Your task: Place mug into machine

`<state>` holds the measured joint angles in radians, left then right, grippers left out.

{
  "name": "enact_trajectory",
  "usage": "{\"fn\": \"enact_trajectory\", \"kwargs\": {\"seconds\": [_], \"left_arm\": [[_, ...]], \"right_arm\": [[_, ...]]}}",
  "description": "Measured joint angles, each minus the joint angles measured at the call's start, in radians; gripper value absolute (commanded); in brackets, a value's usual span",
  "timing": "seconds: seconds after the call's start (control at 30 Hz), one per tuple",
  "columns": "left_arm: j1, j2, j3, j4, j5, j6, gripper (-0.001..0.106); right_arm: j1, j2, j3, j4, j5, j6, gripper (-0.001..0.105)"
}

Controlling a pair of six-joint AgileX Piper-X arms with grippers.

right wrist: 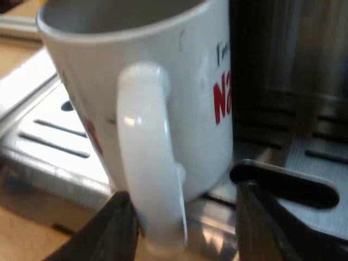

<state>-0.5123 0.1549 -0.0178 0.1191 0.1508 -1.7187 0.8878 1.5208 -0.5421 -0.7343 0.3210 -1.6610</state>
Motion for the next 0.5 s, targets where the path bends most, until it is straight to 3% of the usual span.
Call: {"fn": "enact_trajectory", "kwargs": {"seconds": [0.2,0.5], "left_arm": [[0.000,0.000,0.000,0.000,0.000,0.000,0.085],[0.000,0.000,0.000,0.000,0.000,-0.011,0.085]], "right_arm": [[0.000,0.018,-0.026,-0.029,-0.015,-0.012,0.044],[0.000,0.150,-0.158,-0.033,-0.019,-0.014,0.044]]}}
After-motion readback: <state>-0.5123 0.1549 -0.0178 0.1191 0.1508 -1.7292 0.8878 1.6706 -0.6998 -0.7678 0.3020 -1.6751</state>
